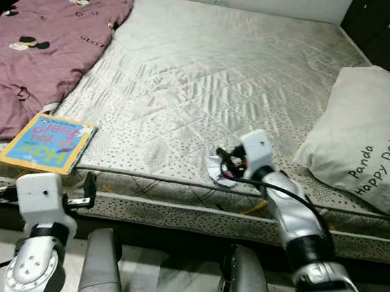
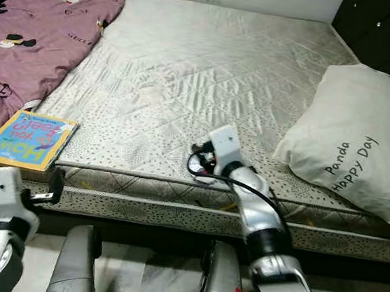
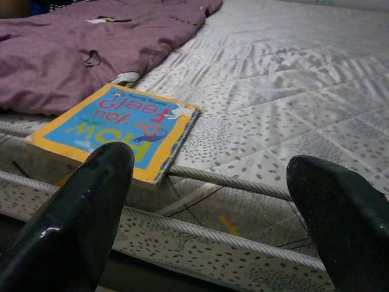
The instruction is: Clean up the room
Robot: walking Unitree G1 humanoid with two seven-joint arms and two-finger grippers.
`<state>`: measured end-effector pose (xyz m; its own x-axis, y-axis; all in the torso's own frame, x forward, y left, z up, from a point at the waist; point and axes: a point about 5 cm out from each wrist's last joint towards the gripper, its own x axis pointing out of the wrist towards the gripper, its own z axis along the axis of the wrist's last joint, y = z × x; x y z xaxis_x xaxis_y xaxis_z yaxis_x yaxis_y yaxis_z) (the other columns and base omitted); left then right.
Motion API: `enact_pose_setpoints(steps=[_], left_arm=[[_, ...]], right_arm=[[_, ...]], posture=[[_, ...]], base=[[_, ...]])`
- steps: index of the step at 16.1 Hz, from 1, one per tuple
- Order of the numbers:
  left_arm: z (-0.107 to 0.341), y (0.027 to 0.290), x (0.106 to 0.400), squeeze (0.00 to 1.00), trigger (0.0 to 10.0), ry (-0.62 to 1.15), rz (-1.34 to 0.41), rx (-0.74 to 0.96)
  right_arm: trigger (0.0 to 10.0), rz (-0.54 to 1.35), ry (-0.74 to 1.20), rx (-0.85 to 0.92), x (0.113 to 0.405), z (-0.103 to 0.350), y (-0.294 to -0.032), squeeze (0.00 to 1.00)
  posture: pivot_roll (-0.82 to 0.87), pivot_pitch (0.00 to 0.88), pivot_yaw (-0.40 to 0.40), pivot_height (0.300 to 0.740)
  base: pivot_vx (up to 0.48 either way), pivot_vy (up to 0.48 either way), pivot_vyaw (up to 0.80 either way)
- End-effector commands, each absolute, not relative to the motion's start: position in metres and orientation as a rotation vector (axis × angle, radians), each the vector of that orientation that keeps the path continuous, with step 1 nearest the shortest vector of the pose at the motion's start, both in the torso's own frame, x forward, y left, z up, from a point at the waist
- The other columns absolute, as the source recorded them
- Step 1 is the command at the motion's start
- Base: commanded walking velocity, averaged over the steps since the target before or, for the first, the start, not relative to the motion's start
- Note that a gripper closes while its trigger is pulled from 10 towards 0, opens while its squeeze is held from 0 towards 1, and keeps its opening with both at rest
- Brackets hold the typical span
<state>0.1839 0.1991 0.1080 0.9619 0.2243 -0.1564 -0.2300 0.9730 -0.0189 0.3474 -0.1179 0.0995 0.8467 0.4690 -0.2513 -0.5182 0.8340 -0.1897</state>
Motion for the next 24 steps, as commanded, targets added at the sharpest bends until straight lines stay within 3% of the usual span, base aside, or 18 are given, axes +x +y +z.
enact_pose_setpoints(steps=[1, 10, 18, 24], left_arm=[[0.116, 0.199, 0.18, 0.0, 10.0, 0.144, 0.227, -0.033], [0.122, 0.2, 0.151, 0.0, 10.0, 0.2, 0.258, -0.009], [0.123, 0.2, 0.156, 0.0, 10.0, 0.2, 0.271, 0.008], [0.122, 0.2, 0.154, 0.0, 10.0, 0.22, 0.281, 0.012]], right_arm=[[10.0, 0.575, 0.201, -0.281, 0.353, 0.101, -0.105, 0.0], [10.0, 0.55, 0.261, -0.264, 0.358, 0.091, -0.066, 0.0], [10.0, 0.284, 0.347, -0.273, 0.366, 0.084, -0.098, 0.0], [10.0, 0.115, 0.428, -0.275, 0.365, 0.075, -0.126, 0.0]], posture=[[0.17, 0.013, -0.057, 0.517], [0.25, 0.036, -0.054, 0.517], [0.24, 0.024, -0.06, 0.517], [0.22, 0.066, -0.064, 0.517]], base=[[0.0, 0.0, 0.0], [0.0, 0.0, 0.09], [0.0, 0.0, 0.0], [0.0, 0.0, 0.0]])
